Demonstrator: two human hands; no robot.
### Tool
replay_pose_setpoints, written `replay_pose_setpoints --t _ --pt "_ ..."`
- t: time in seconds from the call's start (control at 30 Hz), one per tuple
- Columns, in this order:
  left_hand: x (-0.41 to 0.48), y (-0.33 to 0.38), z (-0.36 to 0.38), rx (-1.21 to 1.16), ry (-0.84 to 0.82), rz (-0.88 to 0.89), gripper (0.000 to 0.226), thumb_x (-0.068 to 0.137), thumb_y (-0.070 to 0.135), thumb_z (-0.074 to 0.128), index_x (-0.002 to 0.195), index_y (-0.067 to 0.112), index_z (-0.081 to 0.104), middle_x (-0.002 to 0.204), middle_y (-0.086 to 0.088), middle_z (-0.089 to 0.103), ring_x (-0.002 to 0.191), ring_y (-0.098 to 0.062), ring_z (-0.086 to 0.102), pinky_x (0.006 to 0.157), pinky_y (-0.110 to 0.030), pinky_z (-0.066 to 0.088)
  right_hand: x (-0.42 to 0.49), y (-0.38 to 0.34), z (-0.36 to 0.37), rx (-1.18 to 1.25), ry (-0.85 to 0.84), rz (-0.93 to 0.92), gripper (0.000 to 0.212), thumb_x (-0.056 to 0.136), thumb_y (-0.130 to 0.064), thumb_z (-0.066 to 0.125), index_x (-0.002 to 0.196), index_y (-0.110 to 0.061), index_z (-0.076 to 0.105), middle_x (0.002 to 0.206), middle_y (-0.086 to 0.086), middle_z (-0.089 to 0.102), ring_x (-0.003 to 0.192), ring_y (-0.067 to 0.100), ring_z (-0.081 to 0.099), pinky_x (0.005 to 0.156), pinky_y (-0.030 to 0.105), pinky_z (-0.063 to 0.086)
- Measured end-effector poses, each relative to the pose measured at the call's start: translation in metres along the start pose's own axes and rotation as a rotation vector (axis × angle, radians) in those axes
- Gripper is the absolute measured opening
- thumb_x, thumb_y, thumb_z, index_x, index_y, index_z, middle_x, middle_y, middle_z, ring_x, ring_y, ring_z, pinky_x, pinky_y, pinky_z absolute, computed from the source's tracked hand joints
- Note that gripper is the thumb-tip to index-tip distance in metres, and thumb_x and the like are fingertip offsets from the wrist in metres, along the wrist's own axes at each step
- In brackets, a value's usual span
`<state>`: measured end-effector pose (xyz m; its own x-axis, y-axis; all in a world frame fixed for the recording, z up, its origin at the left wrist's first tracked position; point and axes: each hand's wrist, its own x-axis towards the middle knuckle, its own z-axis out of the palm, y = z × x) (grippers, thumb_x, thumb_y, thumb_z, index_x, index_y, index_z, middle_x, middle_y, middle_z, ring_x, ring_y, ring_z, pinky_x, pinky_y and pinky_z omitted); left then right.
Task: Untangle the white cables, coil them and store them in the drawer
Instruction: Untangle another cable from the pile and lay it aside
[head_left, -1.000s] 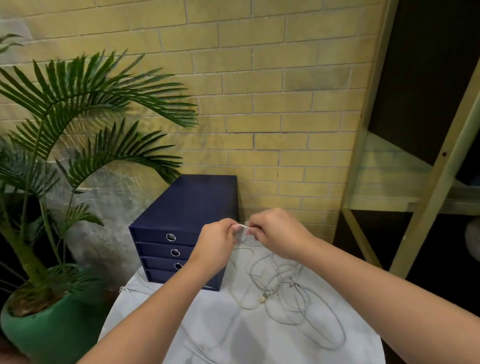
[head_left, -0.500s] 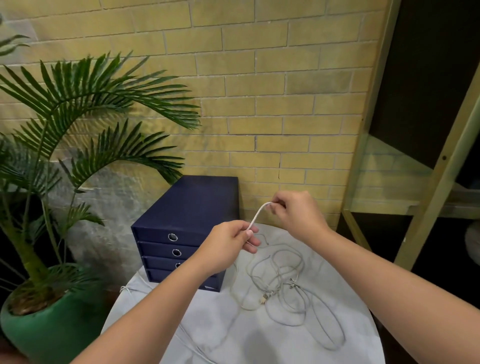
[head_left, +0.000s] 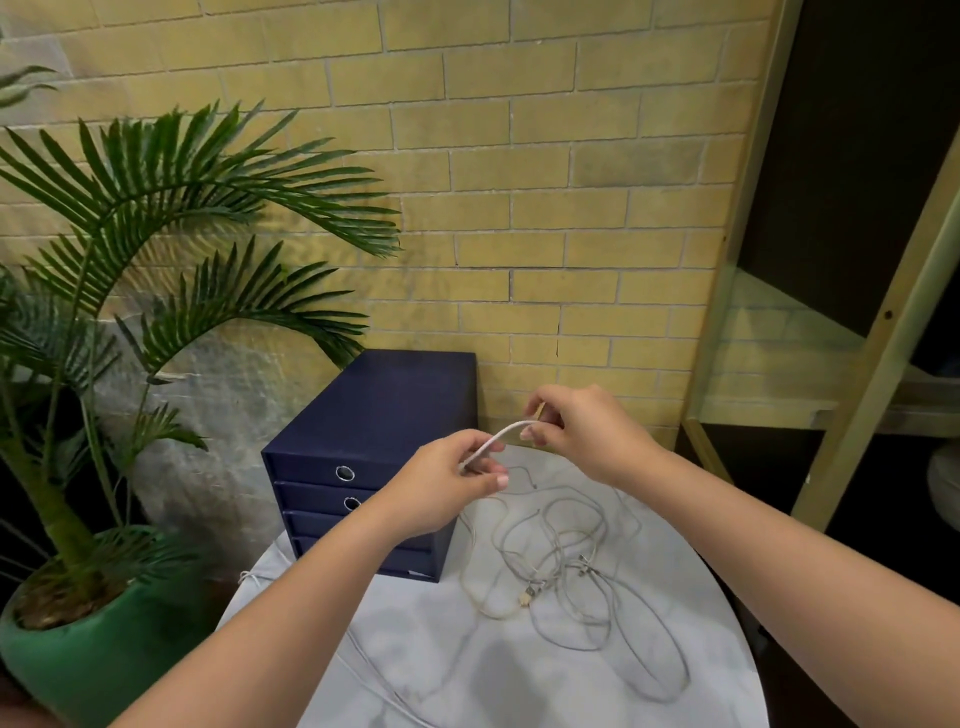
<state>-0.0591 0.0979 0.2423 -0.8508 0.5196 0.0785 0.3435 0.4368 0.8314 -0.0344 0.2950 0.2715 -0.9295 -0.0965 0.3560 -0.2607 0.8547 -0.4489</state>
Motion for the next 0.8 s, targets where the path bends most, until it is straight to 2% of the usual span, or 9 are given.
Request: replay_pose_setpoints --t 0.07,0.17,0.2,0.3,0.4,0.5,0.63,0.73,0.8 --pt "0.003 0.007 0.001 0.093 0.05 0.039 0.01 0.095 0.029 0.058 0.102 0.025 0.062 0.087 0.006 0.07 0.077 -0.006 0.065 0.07 -0.017 0.049 0.001 -0.004 0.002 0.008 -0.018 -0.038 0.008 0.085 -0.023 0.067 0.09 -0.019 0.062 0.072 -0.007 0.068 0.068 0.01 0.06 0.065 0.032 0.049" --pt "0.007 0.011 0.001 0.213 0.145 0.096 0.023 0.101 0.029 0.043 0.097 0.022 0.064 0.071 0.006 0.058 0.06 -0.008 0.048 0.052 -0.018 0.036 0.002 -0.004 0.005 0.035 -0.052 -0.065 0.005 0.086 -0.022 0.066 0.086 -0.02 0.061 0.071 -0.006 0.068 0.067 0.01 0.061 0.065 0.033 0.05" --pt "0.006 0.012 0.0 0.223 0.177 0.107 0.025 0.102 0.029 0.041 0.098 0.023 0.065 0.069 0.007 0.054 0.059 -0.008 0.045 0.05 -0.02 0.033 0.003 -0.002 0.005 0.049 -0.061 -0.058 0.005 0.086 -0.023 0.066 0.086 -0.021 0.062 0.071 -0.007 0.068 0.066 0.01 0.061 0.065 0.033 0.05" --pt "0.004 0.006 -0.007 0.226 0.236 0.125 0.026 0.103 0.027 0.04 0.099 0.025 0.066 0.067 0.008 0.053 0.059 -0.005 0.045 0.053 -0.02 0.034 0.001 0.006 0.002 0.093 -0.087 -0.009 0.004 0.089 -0.022 0.063 0.084 -0.021 0.062 0.068 -0.008 0.067 0.065 0.013 0.061 0.066 0.035 0.051" --pt "0.003 -0.006 -0.02 0.288 0.23 0.137 0.025 0.102 0.031 0.039 0.1 0.032 0.064 0.069 -0.005 0.059 0.059 -0.012 0.049 0.055 -0.026 0.038 -0.003 0.016 -0.004 0.081 -0.127 0.008 0.005 0.091 -0.02 0.06 0.088 -0.021 0.064 0.07 -0.009 0.066 0.067 0.015 0.061 0.067 0.032 0.049" --pt "0.003 -0.015 -0.027 0.411 0.214 0.155 0.025 0.102 0.033 0.039 0.104 0.032 0.064 0.066 0.001 0.058 0.059 -0.015 0.052 0.056 -0.03 0.04 -0.007 0.019 -0.007 -0.017 -0.186 -0.041 0.009 0.093 -0.021 0.057 0.092 -0.022 0.066 0.074 -0.011 0.068 0.064 0.003 0.057 0.061 0.022 0.042" --pt "0.002 -0.015 -0.025 0.454 0.164 0.145 0.025 0.102 0.036 0.039 0.107 0.032 0.063 0.058 0.007 0.051 0.05 -0.009 0.044 0.052 -0.025 0.035 -0.005 0.019 -0.009 -0.03 -0.134 -0.042 0.01 0.092 -0.021 0.057 0.088 -0.023 0.066 0.07 -0.012 0.067 0.062 -0.005 0.053 0.055 0.018 0.036" --pt "0.002 -0.008 -0.018 0.43 0.09 0.13 0.019 0.101 0.037 0.041 0.103 0.031 0.059 0.066 0.009 0.055 0.057 -0.005 0.049 0.053 -0.018 0.035 -0.004 0.018 -0.008 -0.04 -0.143 -0.053 0.01 0.092 -0.022 0.057 0.088 -0.025 0.066 0.071 -0.013 0.068 0.06 -0.004 0.053 0.054 0.018 0.036" --pt "0.003 -0.001 -0.01 0.441 0.098 0.163 0.021 0.101 0.035 0.042 0.099 0.025 0.06 0.068 0.01 0.052 0.06 -0.003 0.047 0.052 -0.016 0.032 -0.003 0.014 -0.005 -0.043 -0.151 -0.079 0.01 0.092 -0.023 0.058 0.09 -0.024 0.068 0.071 -0.013 0.068 0.06 -0.004 0.054 0.053 0.015 0.035"
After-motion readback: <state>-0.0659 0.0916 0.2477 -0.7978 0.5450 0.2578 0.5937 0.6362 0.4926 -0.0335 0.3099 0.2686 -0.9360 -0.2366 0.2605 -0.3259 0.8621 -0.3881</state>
